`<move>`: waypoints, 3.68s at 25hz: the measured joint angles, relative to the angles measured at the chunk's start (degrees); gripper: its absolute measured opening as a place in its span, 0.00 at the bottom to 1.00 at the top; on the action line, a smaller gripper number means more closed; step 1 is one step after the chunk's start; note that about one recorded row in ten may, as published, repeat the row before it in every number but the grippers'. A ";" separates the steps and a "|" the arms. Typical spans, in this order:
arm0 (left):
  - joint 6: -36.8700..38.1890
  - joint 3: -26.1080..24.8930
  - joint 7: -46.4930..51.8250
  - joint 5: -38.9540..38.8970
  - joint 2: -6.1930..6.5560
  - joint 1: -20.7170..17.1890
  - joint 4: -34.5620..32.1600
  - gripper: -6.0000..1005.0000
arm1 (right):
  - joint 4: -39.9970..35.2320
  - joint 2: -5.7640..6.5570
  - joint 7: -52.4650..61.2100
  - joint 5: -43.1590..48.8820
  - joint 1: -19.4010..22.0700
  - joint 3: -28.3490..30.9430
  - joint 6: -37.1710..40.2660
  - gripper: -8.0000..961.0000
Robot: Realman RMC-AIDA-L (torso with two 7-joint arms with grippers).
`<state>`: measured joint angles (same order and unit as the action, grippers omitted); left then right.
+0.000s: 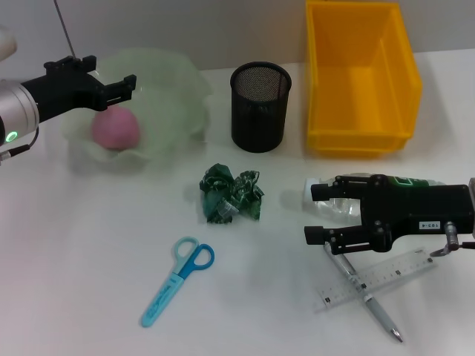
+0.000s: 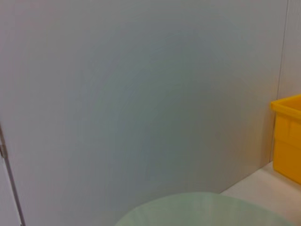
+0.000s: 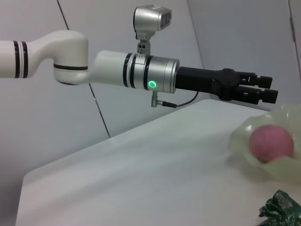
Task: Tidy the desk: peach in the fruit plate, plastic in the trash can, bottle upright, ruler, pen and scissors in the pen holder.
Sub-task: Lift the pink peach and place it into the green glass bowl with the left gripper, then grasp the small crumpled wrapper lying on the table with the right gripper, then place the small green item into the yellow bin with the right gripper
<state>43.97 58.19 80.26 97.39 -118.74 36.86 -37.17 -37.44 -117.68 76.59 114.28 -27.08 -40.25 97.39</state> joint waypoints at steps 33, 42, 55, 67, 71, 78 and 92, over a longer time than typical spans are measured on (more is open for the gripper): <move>53.01 -1.43 -3.58 -0.36 6.03 -16.81 0.10 0.81 | -20.33 -0.52 39.01 15.39 -15.93 -10.53 -0.23 0.87; 53.05 -1.42 -3.54 0.15 5.99 -16.85 0.16 0.81 | -19.15 -1.44 46.81 23.44 -23.20 -25.28 -10.68 0.87; 52.81 -1.59 -3.04 0.26 6.57 -16.90 0.17 0.81 | -11.37 -1.87 46.84 21.38 -23.28 -40.04 -28.74 0.87; 52.79 -2.30 -3.01 0.43 6.77 -16.91 0.17 0.81 | -4.79 -1.95 41.60 15.30 -23.98 -41.62 -34.11 0.86; 52.87 -2.34 -3.01 0.46 6.77 -16.91 0.17 0.81 | -3.22 -1.95 40.86 14.57 -24.03 -41.74 -35.01 0.86; 53.23 -2.96 -3.01 0.57 6.92 -16.97 0.17 0.81 | -1.94 -1.92 40.46 13.74 -23.59 -41.64 -36.55 0.76; 53.49 -2.92 -2.87 0.61 7.14 -17.28 0.17 0.81 | -3.92 -1.63 40.48 13.14 -22.41 -40.93 -33.71 0.27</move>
<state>97.46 55.27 77.39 98.00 -111.60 19.58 -37.00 -41.36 -119.30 117.08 127.42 -49.49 -81.18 63.67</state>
